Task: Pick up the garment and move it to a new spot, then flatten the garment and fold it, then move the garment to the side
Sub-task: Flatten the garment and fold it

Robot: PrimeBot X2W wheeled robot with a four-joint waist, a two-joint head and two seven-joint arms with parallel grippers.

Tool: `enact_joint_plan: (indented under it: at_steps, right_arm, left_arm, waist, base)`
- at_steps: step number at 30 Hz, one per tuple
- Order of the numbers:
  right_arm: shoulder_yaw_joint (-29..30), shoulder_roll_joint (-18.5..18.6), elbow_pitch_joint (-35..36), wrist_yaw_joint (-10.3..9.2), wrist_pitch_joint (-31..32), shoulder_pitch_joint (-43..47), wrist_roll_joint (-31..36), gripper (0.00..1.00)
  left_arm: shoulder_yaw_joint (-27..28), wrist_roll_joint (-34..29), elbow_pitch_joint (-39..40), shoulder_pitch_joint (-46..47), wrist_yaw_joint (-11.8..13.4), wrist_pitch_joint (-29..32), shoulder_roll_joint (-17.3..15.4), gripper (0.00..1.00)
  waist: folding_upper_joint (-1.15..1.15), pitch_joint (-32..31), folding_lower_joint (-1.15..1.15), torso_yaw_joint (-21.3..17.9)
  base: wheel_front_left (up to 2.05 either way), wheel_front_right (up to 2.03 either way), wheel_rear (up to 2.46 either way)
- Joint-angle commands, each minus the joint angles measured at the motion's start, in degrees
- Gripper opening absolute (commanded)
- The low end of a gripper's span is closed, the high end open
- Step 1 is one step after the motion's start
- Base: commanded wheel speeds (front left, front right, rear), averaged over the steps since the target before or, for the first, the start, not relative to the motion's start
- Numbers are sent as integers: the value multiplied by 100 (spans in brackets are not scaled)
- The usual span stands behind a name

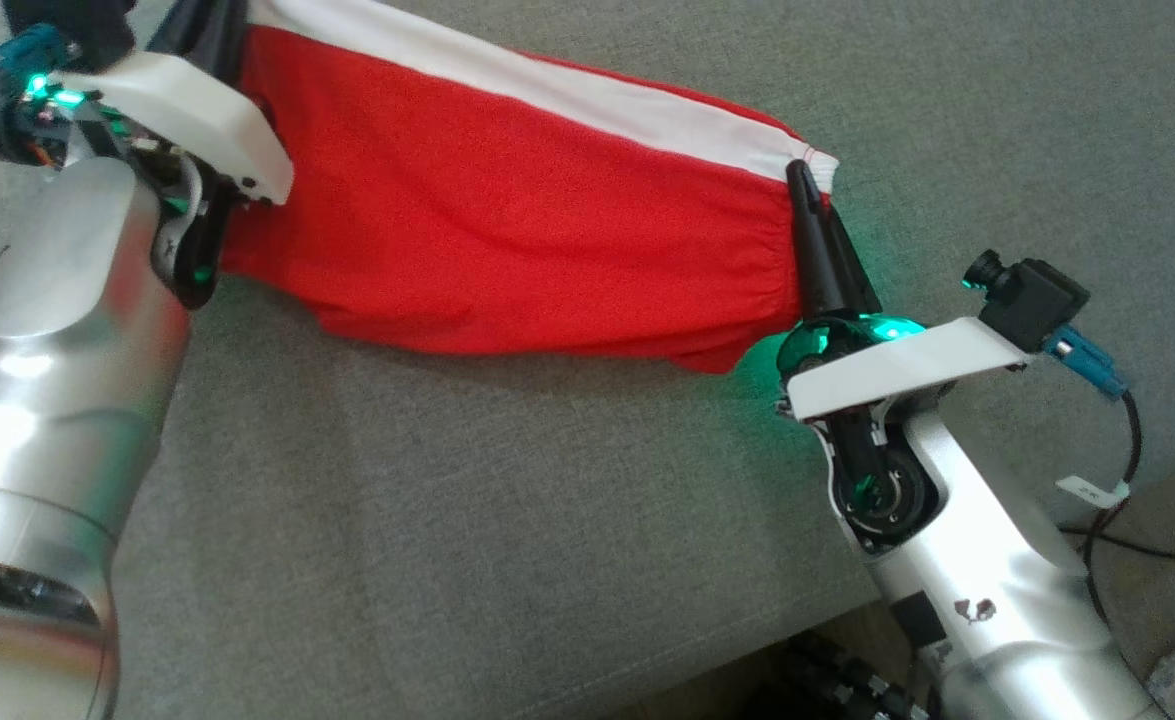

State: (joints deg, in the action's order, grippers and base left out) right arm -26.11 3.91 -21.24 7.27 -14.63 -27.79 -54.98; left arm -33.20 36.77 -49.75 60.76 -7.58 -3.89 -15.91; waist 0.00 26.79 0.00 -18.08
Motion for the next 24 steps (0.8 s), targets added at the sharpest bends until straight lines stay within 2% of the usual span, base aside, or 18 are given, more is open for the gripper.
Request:
enact_joint_plan:
  at_steps: [1, 7, 8, 9, 11, 12, 13, 14, 18, 24]
  right_arm:
    - [-108, -102, 198, 22, -37, -97, -10, 0]
    - [-196, -102, 230, 22, -37, -100, 141, 1]
    - [-213, -102, 227, 22, -37, -103, 149, 40]
    - [-216, -102, 226, 22, -37, -103, 153, 96]
    - [-209, -102, 215, 22, -37, -96, 156, 100]
    - [-197, -102, 193, 22, -37, -89, 172, 100]
    - [-188, -102, 160, 22, -37, -79, 201, 100]
    - [-167, -102, 131, 22, -37, -70, 254, 100]
    - [125, -102, 4, 22, -37, 91, 698, 100]
    - [702, -103, -62, 22, -37, 504, 1240, 100]
  left_arm:
    - [136, 14, 30, 349, 9, -161, -239, 0]
    - [-39, 152, -389, 539, 9, -611, -77, 0]
    - [-76, 189, -399, 551, 9, -685, -54, 0]
    - [-111, 225, -411, 560, 9, -750, -34, 0]
    - [-185, 298, -441, 566, 9, -849, 0, 0]
    - [-211, 319, -463, 571, 9, -903, 3, 20]
    - [-216, 358, -489, 563, 9, -950, 14, 53]
    - [-208, 409, -525, 545, 9, -985, 24, 100]
    - [-113, 640, -591, 356, 9, -1088, 3, 100]
    - [-95, 672, -477, -183, 9, -1107, -144, 100]
  waist:
    - [0, 47, 0, -43]
    - [0, 129, 0, -48]
    - [0, 134, 0, -43]
    - [0, 135, 0, -35]
    - [0, 125, 0, -17]
    - [0, 110, 0, -8]
    - [0, 89, 0, 0]
    - [0, 65, 0, 5]
    - [0, -104, 0, 49]
    - [0, -358, 0, 152]
  base:
    - [0, 0, 0]
    - [0, 0, 0]
    - [0, 0, 0]
    - [0, 0, 0]
    - [0, 0, 0]
    - [0, 0, 0]
    - [0, 0, 0]
    - [0, 0, 0]
    - [0, 0, 0]
    - [0, 0, 0]
